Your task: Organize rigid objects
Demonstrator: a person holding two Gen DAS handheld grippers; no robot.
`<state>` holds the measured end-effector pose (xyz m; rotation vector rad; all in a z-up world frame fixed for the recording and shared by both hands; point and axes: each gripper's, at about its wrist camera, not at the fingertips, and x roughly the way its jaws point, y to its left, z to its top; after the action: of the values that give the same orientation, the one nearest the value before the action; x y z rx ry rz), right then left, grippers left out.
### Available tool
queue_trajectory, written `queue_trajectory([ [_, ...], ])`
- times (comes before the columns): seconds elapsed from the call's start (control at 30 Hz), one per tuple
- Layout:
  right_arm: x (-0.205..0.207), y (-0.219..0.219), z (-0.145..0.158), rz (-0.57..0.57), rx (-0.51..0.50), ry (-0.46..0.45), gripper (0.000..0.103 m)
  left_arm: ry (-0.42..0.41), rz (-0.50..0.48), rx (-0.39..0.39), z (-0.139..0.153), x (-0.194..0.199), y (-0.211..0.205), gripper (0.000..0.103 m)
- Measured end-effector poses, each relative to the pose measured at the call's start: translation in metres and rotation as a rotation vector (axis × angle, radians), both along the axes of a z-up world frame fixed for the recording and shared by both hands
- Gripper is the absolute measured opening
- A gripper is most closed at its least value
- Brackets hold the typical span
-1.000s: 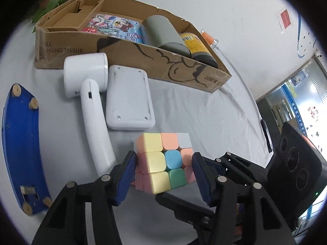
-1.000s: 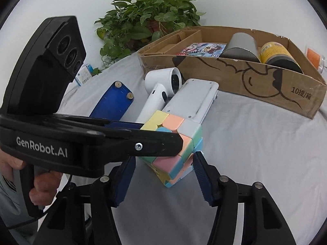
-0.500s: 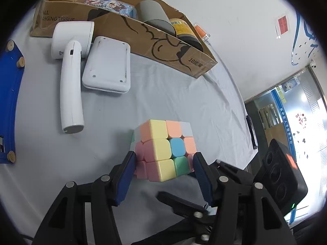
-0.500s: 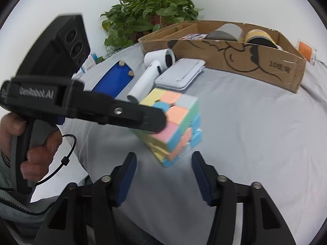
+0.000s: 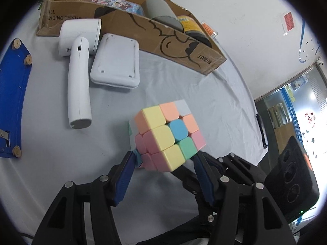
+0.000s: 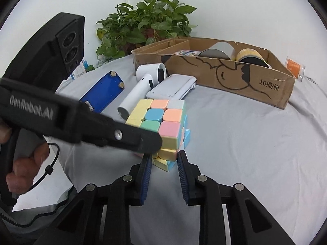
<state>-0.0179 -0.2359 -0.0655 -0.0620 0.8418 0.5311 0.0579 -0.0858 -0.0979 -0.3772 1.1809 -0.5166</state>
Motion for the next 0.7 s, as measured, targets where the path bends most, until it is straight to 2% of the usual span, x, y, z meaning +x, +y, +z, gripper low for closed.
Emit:
queue_trajectory([
  [0.1, -0.001, 0.005, -0.001, -0.008, -0.021, -0.025, 0.024, 0.027, 0.012, 0.0, -0.006, 0.001, 0.001, 0.057],
  [0.3, -0.006, 0.011, 0.003, -0.016, -0.045, -0.066, 0.022, 0.018, 0.032, 0.006, -0.004, -0.001, 0.002, 0.057],
  [0.37, -0.007, 0.013, 0.002, -0.012, -0.057, -0.074, 0.015, 0.021, 0.03, 0.002, -0.004, -0.001, 0.001, 0.058],
  [0.47, -0.011, 0.018, 0.001, -0.016, -0.094, -0.091, 0.013, 0.012, 0.025, 0.029, -0.004, -0.001, -0.002, 0.058],
  [0.7, -0.015, 0.014, 0.002, -0.004, -0.052, -0.077, 0.013, 0.018, 0.013, 0.008, -0.004, 0.0, 0.003, 0.057],
])
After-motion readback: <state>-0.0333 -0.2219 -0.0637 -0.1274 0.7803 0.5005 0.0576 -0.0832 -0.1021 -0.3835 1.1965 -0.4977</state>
